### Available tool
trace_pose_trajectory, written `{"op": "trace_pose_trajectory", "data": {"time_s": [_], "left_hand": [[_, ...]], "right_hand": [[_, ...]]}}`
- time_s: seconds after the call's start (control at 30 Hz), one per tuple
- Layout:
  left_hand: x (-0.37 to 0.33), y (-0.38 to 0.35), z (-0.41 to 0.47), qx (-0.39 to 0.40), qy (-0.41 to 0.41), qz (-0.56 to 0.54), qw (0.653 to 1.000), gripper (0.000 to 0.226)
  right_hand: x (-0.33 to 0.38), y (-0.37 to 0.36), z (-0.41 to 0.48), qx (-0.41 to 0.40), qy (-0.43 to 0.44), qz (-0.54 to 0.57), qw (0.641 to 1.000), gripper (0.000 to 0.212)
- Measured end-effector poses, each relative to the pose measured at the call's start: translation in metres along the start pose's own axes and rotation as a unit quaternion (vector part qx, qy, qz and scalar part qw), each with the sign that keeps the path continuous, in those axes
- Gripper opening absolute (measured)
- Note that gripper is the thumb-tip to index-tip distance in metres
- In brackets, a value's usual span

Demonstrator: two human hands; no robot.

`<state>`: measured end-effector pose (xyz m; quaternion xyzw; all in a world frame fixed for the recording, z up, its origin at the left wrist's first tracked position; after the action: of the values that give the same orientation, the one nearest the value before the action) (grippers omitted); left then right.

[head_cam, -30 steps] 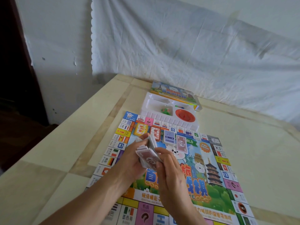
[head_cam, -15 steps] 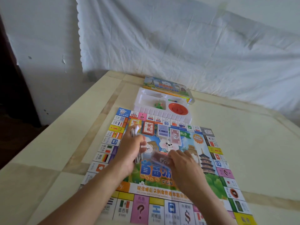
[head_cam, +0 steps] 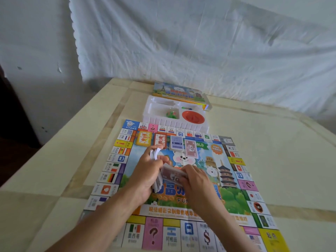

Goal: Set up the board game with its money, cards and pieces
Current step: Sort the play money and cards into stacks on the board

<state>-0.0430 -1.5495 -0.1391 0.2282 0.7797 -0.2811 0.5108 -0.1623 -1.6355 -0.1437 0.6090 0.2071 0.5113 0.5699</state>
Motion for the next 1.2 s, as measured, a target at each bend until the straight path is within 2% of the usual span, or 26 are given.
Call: {"op": "trace_pose_trajectory", "data": {"time_s": [0.37,0.43,0.5,0.53,0.57,0.63,0.67,0.7,0.77,0.83,0.9,1.1,1.2], "left_hand": [[0.001,-0.001,0.001,-0.012,-0.001,-0.018,1.000,0.050],[-0.001,0.000,0.001,-0.027,-0.012,-0.026,0.999,0.054],[-0.002,0.003,0.002,-0.033,-0.014,-0.058,0.998,0.057],[-0.002,0.005,0.002,-0.029,-0.009,-0.081,0.996,0.056],[-0.002,0.006,0.002,-0.021,0.002,-0.101,0.995,0.054],[-0.001,0.007,0.002,0.002,0.033,-0.131,0.991,0.041],[-0.001,0.006,0.002,0.015,0.047,-0.143,0.988,0.031],[-0.001,0.006,0.001,0.029,0.057,-0.153,0.986,0.021],[0.000,0.005,0.000,0.057,0.061,-0.166,0.983,0.015],[0.000,0.004,-0.001,0.079,0.054,-0.161,0.982,0.020],[0.001,0.003,-0.003,0.090,0.040,-0.136,0.986,0.029],[0.003,0.002,-0.003,0.018,-0.018,-0.059,0.998,0.031],[0.004,0.002,-0.002,0.011,-0.033,-0.052,0.998,0.038]], "right_hand": [[0.010,0.001,-0.009,-0.006,0.028,-0.059,0.998,0.018],[0.007,0.001,-0.007,-0.014,-0.001,-0.028,1.000,0.013],[0.003,0.005,-0.003,-0.028,-0.070,0.085,0.993,0.010],[0.001,0.008,-0.001,-0.028,-0.115,0.186,0.975,0.014],[0.000,0.011,-0.001,-0.032,-0.156,0.310,0.937,0.016],[0.001,0.012,-0.001,-0.032,-0.212,0.518,0.828,0.018],[0.002,0.011,-0.002,-0.029,-0.224,0.580,0.782,0.019],[0.004,0.009,-0.002,-0.027,-0.230,0.618,0.751,0.019],[0.009,0.007,-0.001,-0.025,-0.232,0.652,0.721,0.019],[0.013,0.006,0.000,-0.026,-0.230,0.660,0.714,0.020],[0.017,0.005,0.000,-0.029,-0.228,0.651,0.723,0.020],[0.025,0.006,0.000,-0.009,-0.216,0.625,0.750,0.020],[0.023,0.006,0.000,-0.014,-0.218,0.617,0.756,0.019]]}}
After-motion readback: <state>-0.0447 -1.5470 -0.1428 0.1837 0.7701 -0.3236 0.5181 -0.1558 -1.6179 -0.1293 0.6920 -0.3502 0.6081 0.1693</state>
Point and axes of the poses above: each hand's wrist, its own z-axis towards the middle knuckle, its own y-axis out of the back of the hand, x = y × z, the point moved 1 cm from there along z, towards the middle knuckle, and after that the axes turned 6 degrees about y, right-handed, at the moved point
